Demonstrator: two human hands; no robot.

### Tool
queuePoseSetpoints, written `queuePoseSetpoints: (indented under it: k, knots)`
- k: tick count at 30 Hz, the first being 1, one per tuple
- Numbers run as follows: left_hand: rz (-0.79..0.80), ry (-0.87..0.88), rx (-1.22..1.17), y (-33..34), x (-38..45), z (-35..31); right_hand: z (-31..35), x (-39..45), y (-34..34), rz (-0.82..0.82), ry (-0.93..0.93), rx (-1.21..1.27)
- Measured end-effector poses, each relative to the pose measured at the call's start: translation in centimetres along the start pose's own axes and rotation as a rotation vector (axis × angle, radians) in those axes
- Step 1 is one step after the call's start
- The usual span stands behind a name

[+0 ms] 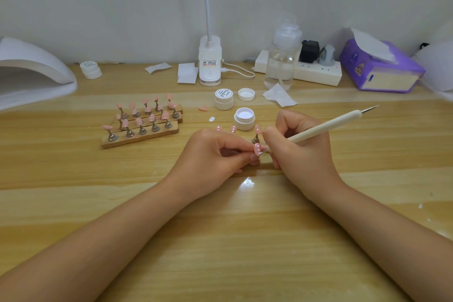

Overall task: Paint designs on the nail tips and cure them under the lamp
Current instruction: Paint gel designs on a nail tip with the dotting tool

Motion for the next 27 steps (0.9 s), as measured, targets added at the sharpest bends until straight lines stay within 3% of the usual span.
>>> queuePoseSetpoints:
  k: [15,27]
  knots:
    - [-0.027,-0.036,-0.018,-0.1,0.0,0.6,0.2,0.3,-1.6,-0.184,0.056,0.196]
    - [-0.011,0.115,-0.035,0.0,0.0,-0.7,-0.6,0.9,-2.2,-0.226,0.121,0.339]
Point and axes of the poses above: each hand's wrist, its own x-axis towards the middle knuckle, its own y-axis out of the palm, z = x × y, the point moved 5 cm from there along x, towards the middle knuckle, and after that the axes turned 12 degrees about y, right-handed, at the moved point
